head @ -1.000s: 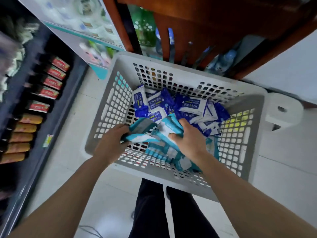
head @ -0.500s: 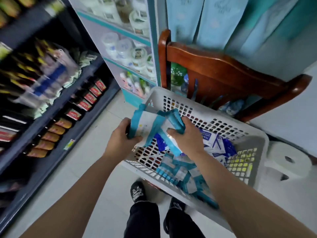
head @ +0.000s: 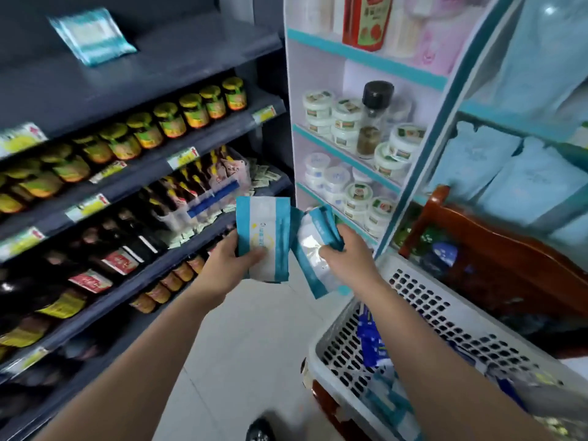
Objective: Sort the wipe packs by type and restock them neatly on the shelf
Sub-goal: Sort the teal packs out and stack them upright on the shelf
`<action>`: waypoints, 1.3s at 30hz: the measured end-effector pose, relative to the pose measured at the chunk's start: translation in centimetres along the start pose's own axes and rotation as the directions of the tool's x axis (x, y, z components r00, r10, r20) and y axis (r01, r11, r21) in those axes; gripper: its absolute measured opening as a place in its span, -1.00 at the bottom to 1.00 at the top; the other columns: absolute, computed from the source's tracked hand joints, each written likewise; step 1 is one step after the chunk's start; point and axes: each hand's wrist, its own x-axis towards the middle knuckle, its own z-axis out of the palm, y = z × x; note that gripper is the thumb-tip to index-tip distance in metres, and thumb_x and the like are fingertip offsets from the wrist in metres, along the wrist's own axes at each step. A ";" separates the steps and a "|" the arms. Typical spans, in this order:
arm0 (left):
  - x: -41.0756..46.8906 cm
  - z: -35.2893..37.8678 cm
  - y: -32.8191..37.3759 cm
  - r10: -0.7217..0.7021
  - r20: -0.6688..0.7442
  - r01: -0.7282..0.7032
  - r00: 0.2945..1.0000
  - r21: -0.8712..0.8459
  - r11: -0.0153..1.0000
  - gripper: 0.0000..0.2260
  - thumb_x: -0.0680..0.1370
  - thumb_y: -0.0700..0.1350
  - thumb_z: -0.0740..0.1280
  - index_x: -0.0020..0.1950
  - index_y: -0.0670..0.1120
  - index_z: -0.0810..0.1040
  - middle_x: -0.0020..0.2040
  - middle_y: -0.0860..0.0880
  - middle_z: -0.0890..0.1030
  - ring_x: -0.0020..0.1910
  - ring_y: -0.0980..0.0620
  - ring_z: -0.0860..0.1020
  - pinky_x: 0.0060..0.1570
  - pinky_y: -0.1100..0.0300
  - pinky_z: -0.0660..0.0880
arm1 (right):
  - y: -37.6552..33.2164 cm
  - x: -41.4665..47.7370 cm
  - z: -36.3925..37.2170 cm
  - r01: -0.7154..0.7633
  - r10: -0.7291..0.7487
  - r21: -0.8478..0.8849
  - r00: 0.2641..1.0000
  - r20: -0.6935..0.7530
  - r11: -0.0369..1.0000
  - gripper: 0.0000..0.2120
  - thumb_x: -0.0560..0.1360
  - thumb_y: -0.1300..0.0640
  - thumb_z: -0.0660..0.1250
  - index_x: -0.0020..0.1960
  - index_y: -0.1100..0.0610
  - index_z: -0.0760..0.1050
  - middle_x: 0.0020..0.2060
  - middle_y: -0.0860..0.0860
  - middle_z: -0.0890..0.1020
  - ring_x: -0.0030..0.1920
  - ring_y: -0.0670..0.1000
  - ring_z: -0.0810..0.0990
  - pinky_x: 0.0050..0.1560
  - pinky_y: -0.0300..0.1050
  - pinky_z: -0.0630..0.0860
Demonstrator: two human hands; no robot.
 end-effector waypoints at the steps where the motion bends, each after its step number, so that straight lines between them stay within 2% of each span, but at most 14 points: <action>1: 0.4 -1.7 0.4 0.006 -0.002 -0.006 1.000 -0.022 1.000 -0.83 0.54 -0.18 0.37 0.10 -0.03 0.49 0.04 -0.02 0.65 0.00 -0.02 0.61 0.01 0.03 0.56 | -1.4 0.6 1.3 0.015 -0.015 0.003 1.000 0.007 1.000 -0.88 0.47 0.24 0.27 -0.01 0.12 0.41 -0.30 -0.07 0.43 -0.32 -0.08 0.41 -0.38 -0.36 0.33; 3: 1.2 -5.0 1.2 0.035 -0.014 -0.036 0.999 -0.059 0.998 -0.85 0.57 -0.19 0.34 0.10 -0.02 0.46 0.01 0.01 0.64 -0.04 0.03 0.60 -0.01 0.07 0.56 | -4.0 1.7 4.0 0.056 -0.056 0.019 0.998 0.007 0.998 -0.80 0.47 0.25 0.26 0.08 0.09 0.40 -0.24 -0.08 0.47 -0.28 -0.11 0.43 -0.32 -0.29 0.35; 6: 2.0 -9.7 2.9 0.082 -0.060 -0.085 0.995 -0.062 0.994 -0.86 0.59 -0.26 0.27 0.06 -0.02 0.46 -0.07 0.05 0.63 -0.18 0.13 0.61 -0.16 0.20 0.57 | -7.6 3.4 7.9 0.113 -0.112 0.024 0.994 -0.014 0.993 -0.73 0.49 0.24 0.29 0.14 0.03 0.36 -0.15 -0.08 0.52 -0.23 -0.18 0.47 -0.32 -0.38 0.35; 11: 3.8 -17.1 5.3 0.153 -0.137 -0.157 0.979 -0.020 0.987 -0.80 0.55 -0.24 0.35 0.14 -0.07 0.47 -0.03 -0.01 0.63 -0.22 0.13 0.62 -0.32 0.34 0.52 | -12.6 6.6 12.8 0.192 -0.192 0.058 0.981 -0.012 0.980 -0.73 0.45 0.22 0.36 0.12 0.05 0.45 -0.07 -0.01 0.60 -0.07 0.02 0.58 -0.08 -0.17 0.46; 14: 5.3 -20.5 6.6 0.187 -0.171 -0.193 0.967 -0.024 0.981 -0.74 0.51 -0.25 0.40 0.17 -0.10 0.49 0.01 -0.03 0.64 -0.16 0.11 0.62 -0.22 0.28 0.53 | -15.3 8.8 14.8 0.236 -0.237 0.048 0.972 0.008 0.971 -0.67 0.46 0.22 0.39 0.21 0.05 0.48 0.00 -0.04 0.61 -0.03 -0.03 0.58 -0.03 -0.22 0.44; 17: 7.4 -23.1 7.7 0.213 -0.203 -0.223 0.956 -0.026 0.975 -0.69 0.47 -0.29 0.43 0.19 -0.16 0.50 -0.02 -0.03 0.63 -0.17 0.08 0.61 -0.25 0.27 0.53 | -17.7 11.4 16.0 0.287 -0.288 0.031 0.957 0.022 0.957 -0.69 0.48 0.22 0.38 0.19 0.01 0.49 -0.02 -0.10 0.60 -0.07 -0.09 0.57 -0.10 -0.28 0.43; 19: 9.1 -24.6 8.5 0.231 -0.224 -0.236 0.947 0.005 0.972 -0.67 0.45 -0.29 0.45 0.18 -0.17 0.50 -0.02 -0.05 0.62 -0.17 0.03 0.58 -0.28 0.24 0.53 | -19.1 13.5 16.8 0.319 -0.319 0.016 0.947 0.038 0.948 -0.72 0.48 0.23 0.38 0.13 -0.04 0.48 -0.06 -0.14 0.58 -0.10 -0.12 0.56 -0.13 -0.26 0.42; 21: 11.0 -26.0 9.3 0.236 -0.249 -0.246 0.939 -0.006 0.969 -0.66 0.43 -0.31 0.47 0.17 -0.16 0.51 -0.01 -0.07 0.62 -0.15 0.03 0.59 -0.17 0.20 0.56 | -20.4 16.0 17.5 0.348 -0.348 0.008 0.936 0.050 0.938 -0.73 0.48 0.23 0.38 0.11 -0.03 0.48 -0.07 -0.13 0.59 -0.10 -0.13 0.56 -0.12 -0.23 0.42; 25: 14.5 -28.4 11.9 0.253 -0.287 -0.264 0.924 -0.001 0.965 -0.61 0.40 -0.33 0.48 0.19 -0.17 0.52 -0.03 -0.03 0.63 -0.16 0.08 0.62 -0.15 0.23 0.59 | -23.3 20.8 18.1 0.377 -0.375 -0.009 0.924 0.075 0.926 -0.69 0.48 0.22 0.39 0.20 0.01 0.51 -0.01 -0.10 0.60 -0.03 -0.08 0.58 -0.06 -0.18 0.50; 28: 17.0 -30.3 13.7 0.253 -0.297 -0.257 0.921 0.026 0.966 -0.66 0.40 -0.30 0.50 0.13 -0.10 0.56 0.00 -0.07 0.66 -0.07 -0.08 0.64 -0.01 -0.04 0.59 | -25.6 23.9 18.1 0.422 -0.415 -0.042 0.903 0.108 0.906 -0.68 0.49 0.23 0.36 0.21 0.01 0.51 -0.01 -0.10 0.61 -0.03 -0.07 0.58 -0.06 -0.15 0.51; 30: 18.7 -31.5 14.9 0.263 -0.304 -0.266 0.916 0.031 0.963 -0.69 0.41 -0.28 0.49 0.09 -0.05 0.57 0.01 -0.09 0.67 -0.09 -0.09 0.64 0.00 -0.09 0.57 | -27.2 26.0 18.2 0.442 -0.436 -0.038 0.893 0.115 0.896 -0.69 0.48 0.25 0.36 0.19 0.01 0.52 -0.02 -0.11 0.61 -0.03 -0.06 0.59 -0.03 -0.10 0.55; 33: 21.1 -33.3 16.6 0.276 -0.313 -0.283 0.909 0.024 0.959 -0.70 0.43 -0.28 0.47 0.12 -0.07 0.56 -0.01 -0.08 0.66 -0.17 0.05 0.64 -0.15 0.08 0.63 | -29.5 28.8 18.7 0.458 -0.451 -0.047 0.886 0.109 0.888 -0.66 0.48 0.26 0.37 0.21 0.02 0.52 0.00 -0.10 0.61 -0.01 -0.04 0.59 0.01 -0.04 0.57; 36: 24.3 -35.7 18.3 0.306 -0.310 -0.304 0.900 0.055 0.951 -0.66 0.44 -0.30 0.45 0.18 -0.14 0.54 -0.04 -0.01 0.64 -0.27 0.20 0.62 -0.37 0.35 0.50 | -32.2 32.0 19.2 0.489 -0.485 -0.068 0.872 0.065 0.870 -0.67 0.47 0.25 0.37 0.19 -0.01 0.52 0.00 -0.13 0.61 0.02 -0.04 0.58 0.04 -0.01 0.55; 39: 27.9 -38.4 19.5 0.305 -0.318 -0.295 0.898 0.081 0.952 -0.62 0.41 -0.27 0.49 0.18 -0.11 0.53 0.03 -0.02 0.63 -0.17 0.10 0.61 -0.38 0.35 0.48 | -34.9 35.1 19.9 0.522 -0.524 -0.068 0.852 -0.012 0.850 -0.67 0.47 0.28 0.35 0.13 -0.08 0.51 -0.05 -0.16 0.59 0.01 -0.05 0.58 -0.02 -0.12 0.51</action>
